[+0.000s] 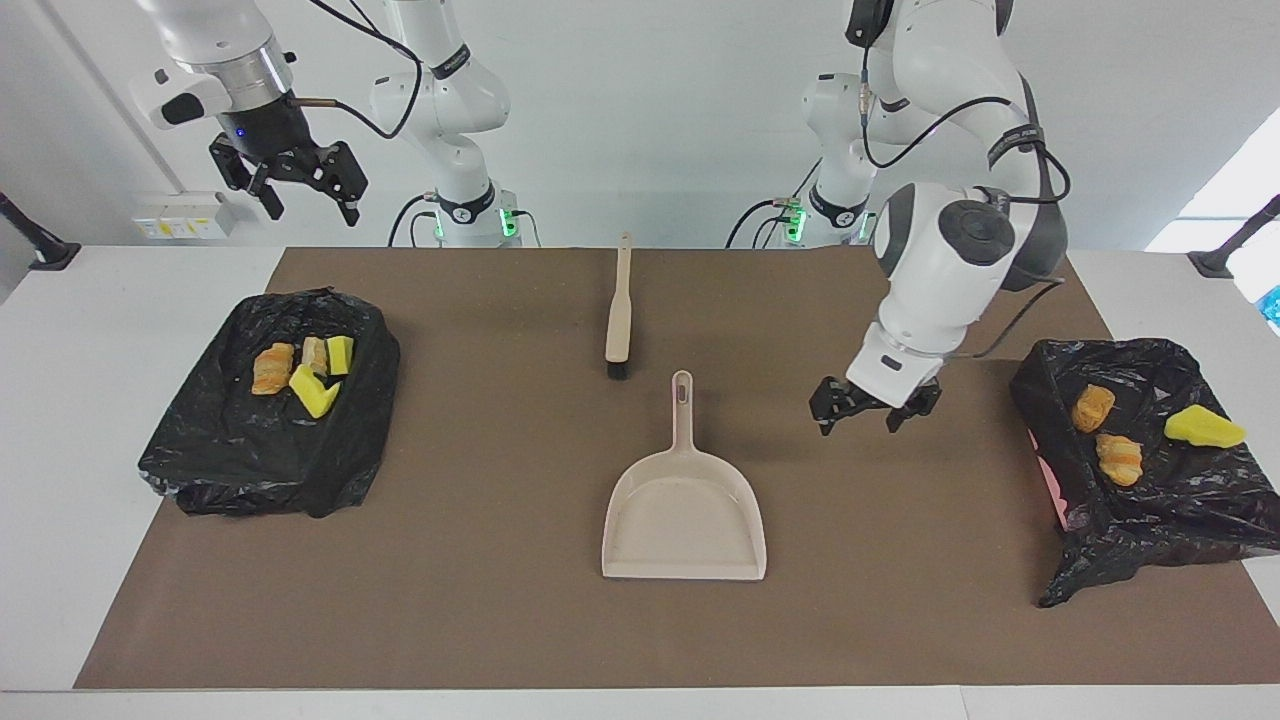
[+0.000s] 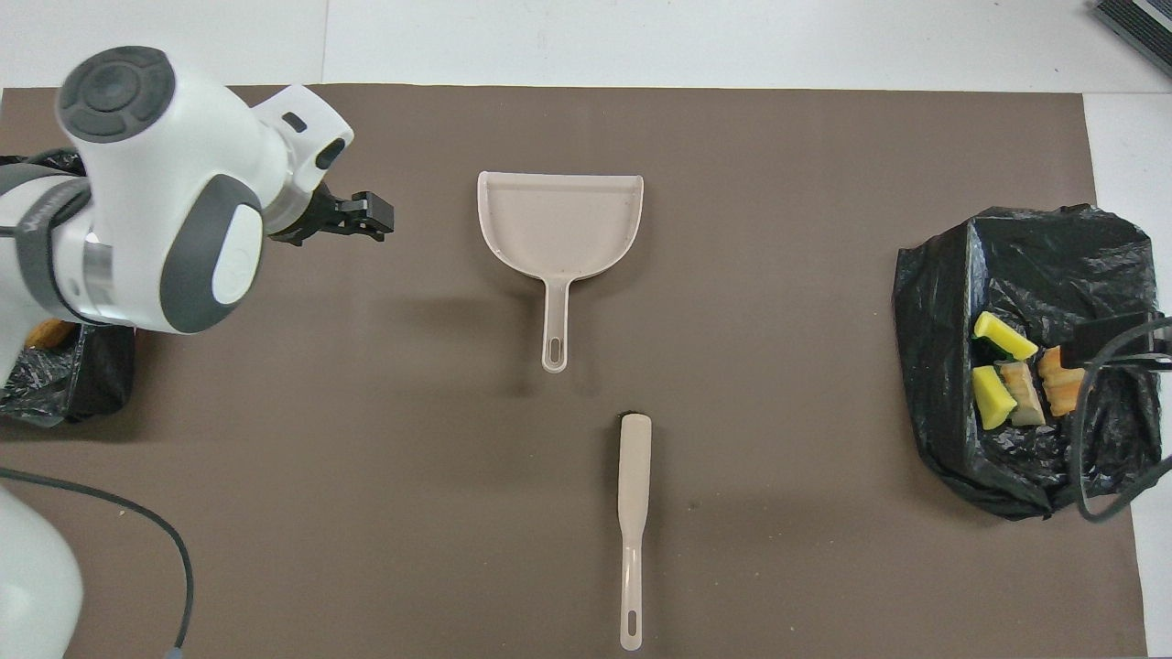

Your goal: Sweep and dump trash in bin

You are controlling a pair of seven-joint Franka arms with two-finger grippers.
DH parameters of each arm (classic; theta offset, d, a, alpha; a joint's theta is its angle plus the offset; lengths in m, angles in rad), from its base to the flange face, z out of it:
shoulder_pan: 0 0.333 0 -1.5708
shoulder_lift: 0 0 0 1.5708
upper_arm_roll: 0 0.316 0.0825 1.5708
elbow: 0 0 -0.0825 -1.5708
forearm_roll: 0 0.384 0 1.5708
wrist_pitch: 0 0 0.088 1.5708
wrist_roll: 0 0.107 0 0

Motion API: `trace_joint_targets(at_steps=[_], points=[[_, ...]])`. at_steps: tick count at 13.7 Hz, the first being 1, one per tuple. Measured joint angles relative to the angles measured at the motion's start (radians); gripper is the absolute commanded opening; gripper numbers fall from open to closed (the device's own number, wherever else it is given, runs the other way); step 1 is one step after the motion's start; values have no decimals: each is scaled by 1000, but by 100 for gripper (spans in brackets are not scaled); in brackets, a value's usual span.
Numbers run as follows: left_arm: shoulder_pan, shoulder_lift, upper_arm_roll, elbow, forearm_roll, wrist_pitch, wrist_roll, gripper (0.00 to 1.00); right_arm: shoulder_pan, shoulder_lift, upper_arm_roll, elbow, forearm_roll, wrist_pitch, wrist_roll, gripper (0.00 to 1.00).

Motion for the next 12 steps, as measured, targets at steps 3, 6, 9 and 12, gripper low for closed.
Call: trace_joint_targets(at_steps=[3, 6, 9, 12], points=[[83, -52, 1, 7, 0, -56, 135, 100, 0, 0, 0, 0, 0, 0, 0, 100], [145, -117, 2, 9, 0, -142, 276, 100, 0, 0, 0, 0, 0, 0, 0, 100], [212, -170, 3, 9, 0, -217, 389, 100, 0, 0, 0, 0, 0, 0, 0, 100], [226, -213, 3, 9, 20, -264, 418, 100, 0, 0, 0, 0, 0, 0, 0, 100]])
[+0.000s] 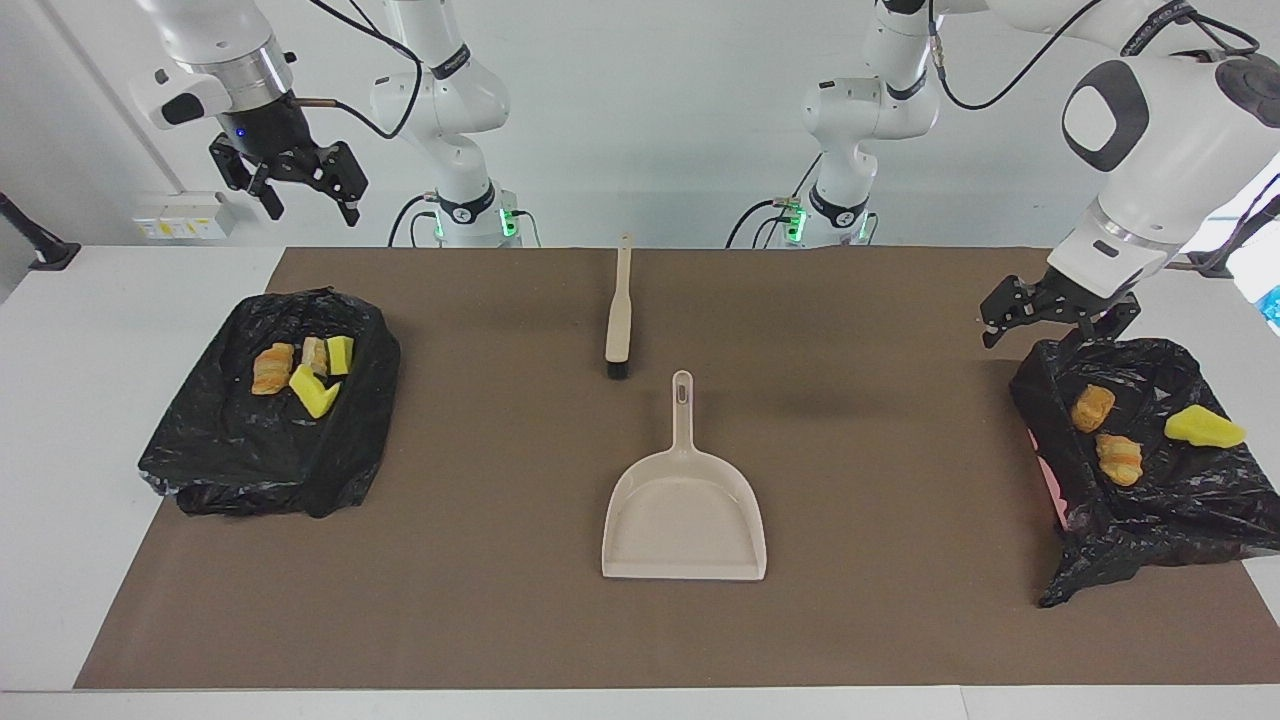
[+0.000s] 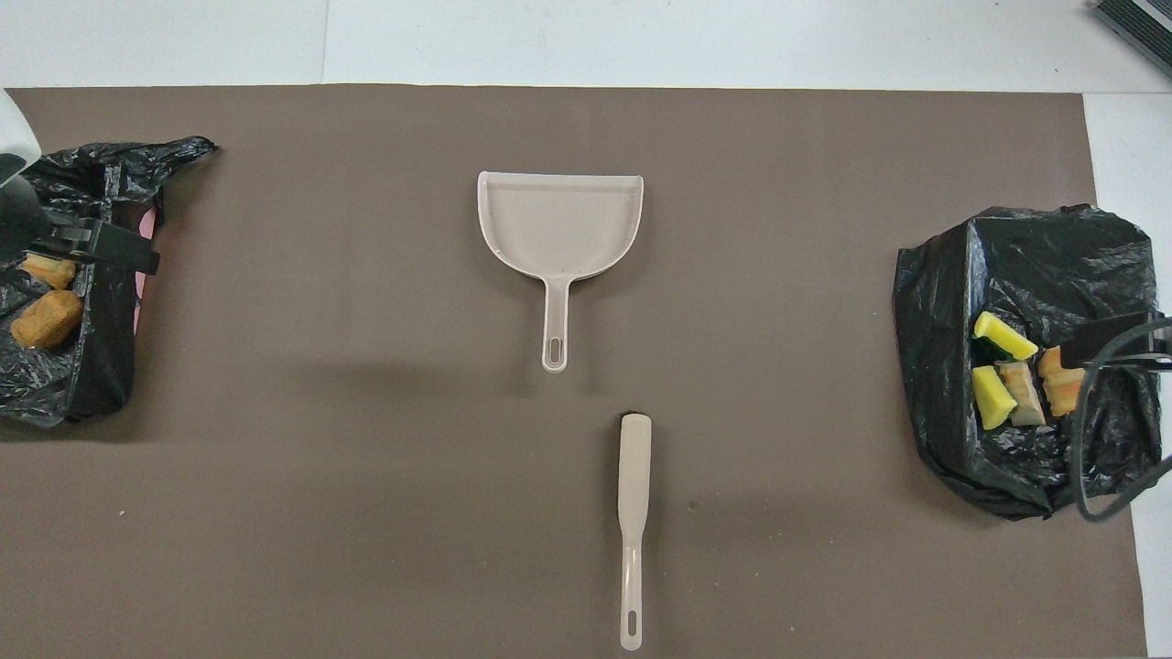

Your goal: Sweep and dump trash in bin

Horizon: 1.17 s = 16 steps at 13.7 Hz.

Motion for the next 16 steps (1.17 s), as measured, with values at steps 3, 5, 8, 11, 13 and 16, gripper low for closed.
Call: trace_joint_targets(at_steps=[3, 5, 8, 11, 13, 16], points=[[0, -59, -4, 0, 17, -35, 5, 100, 0, 0, 0, 0, 0, 0, 0, 100], [0, -86, -4, -11, 18, -55, 3, 100, 0, 0, 0, 0, 0, 0, 0, 100], [0, -96, -4, -33, 18, -56, 2, 100, 0, 0, 0, 0, 0, 0, 0, 100], [0, -98, -4, -34, 19, -57, 1, 100, 0, 0, 0, 0, 0, 0, 0, 100], [0, -101, -4, -34, 19, -63, 1, 100, 0, 0, 0, 0, 0, 0, 0, 100], [0, -104, -5, -34, 19, -68, 1, 100, 0, 0, 0, 0, 0, 0, 0, 100]])
